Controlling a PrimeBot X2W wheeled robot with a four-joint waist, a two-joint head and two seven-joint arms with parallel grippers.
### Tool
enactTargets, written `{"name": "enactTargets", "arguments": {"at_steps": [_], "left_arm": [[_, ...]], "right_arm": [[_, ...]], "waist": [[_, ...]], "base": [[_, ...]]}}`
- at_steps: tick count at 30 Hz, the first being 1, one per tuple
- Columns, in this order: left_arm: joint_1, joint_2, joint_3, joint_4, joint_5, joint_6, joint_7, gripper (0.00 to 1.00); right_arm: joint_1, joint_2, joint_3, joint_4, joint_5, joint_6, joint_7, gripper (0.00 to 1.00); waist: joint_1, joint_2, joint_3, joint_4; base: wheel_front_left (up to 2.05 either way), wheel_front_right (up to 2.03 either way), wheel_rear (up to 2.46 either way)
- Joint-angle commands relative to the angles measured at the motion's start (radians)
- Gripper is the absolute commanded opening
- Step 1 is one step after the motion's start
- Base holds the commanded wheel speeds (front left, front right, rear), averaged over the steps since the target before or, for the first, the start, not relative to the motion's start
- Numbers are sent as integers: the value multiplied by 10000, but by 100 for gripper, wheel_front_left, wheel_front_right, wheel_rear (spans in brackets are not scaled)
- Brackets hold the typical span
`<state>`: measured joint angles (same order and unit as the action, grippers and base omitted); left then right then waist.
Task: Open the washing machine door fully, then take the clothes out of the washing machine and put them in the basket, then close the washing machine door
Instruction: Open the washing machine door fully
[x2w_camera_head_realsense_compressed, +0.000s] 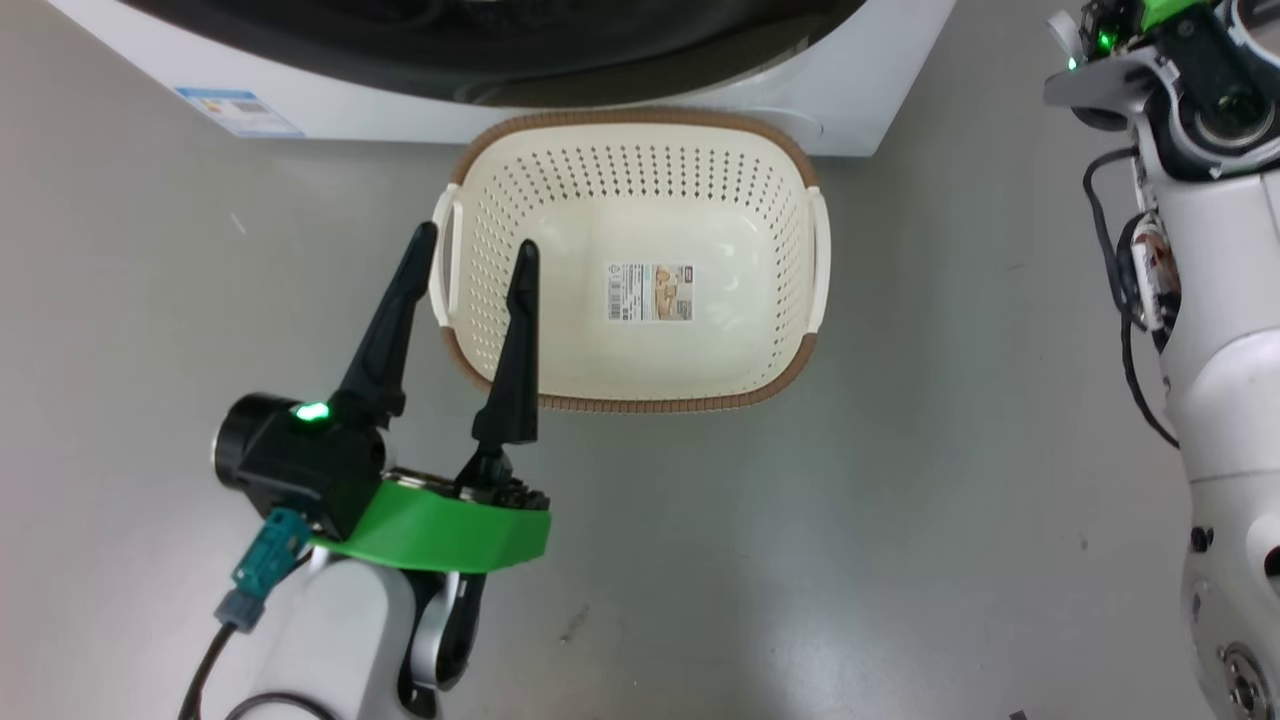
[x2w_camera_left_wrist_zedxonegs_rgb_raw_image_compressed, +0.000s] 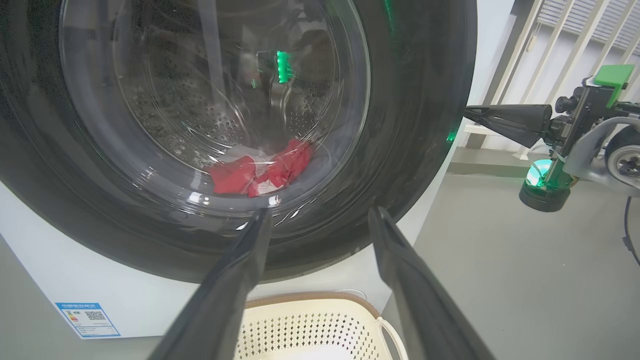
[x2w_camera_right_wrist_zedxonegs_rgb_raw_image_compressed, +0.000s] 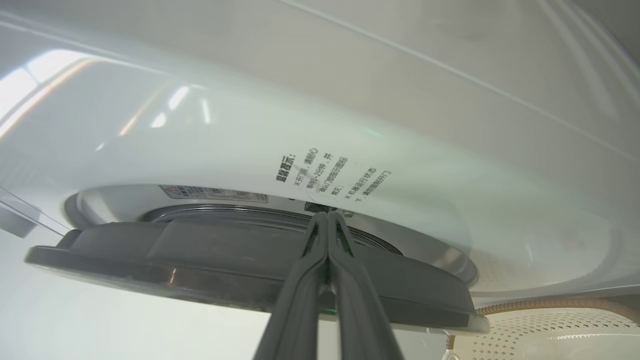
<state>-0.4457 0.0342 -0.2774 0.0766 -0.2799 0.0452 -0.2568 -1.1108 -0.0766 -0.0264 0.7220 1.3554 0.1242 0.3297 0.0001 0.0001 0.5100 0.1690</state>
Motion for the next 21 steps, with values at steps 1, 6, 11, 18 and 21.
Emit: {"name": "enactTargets", "arguments": {"at_steps": [1, 6, 11, 18, 21], "left_arm": [[-149, 161, 211, -218, -92, 90, -49, 100], [-298, 161, 30, -208, -175, 150, -49, 100], [-395, 160, -47, -167, -206, 143, -49, 100], [-391, 160, -86, -173, -290, 201, -49, 100], [-393, 160, -92, -166, -317, 206, -49, 100]], "right_arm": [[-294, 158, 72, -165, 84, 65, 161, 0], [-864, 190, 239, 73, 346, 65, 926, 0], [-1211, 219, 381, 84, 541, 65, 1311, 0], [-1646, 237, 473, 78, 734, 65, 1607, 0], [-1817, 243, 586, 150, 745, 65, 1768, 0]], "waist": [[-1, -1, 173, 48], [-1, -1, 363, 41], [-1, -1, 497, 91], [-1, -1, 640, 198], [-1, -1, 693, 240]], "base": [[0, 0, 0], [0, 0, 0], [0, 0, 0], [0, 0, 0], [0, 0, 0]]}}
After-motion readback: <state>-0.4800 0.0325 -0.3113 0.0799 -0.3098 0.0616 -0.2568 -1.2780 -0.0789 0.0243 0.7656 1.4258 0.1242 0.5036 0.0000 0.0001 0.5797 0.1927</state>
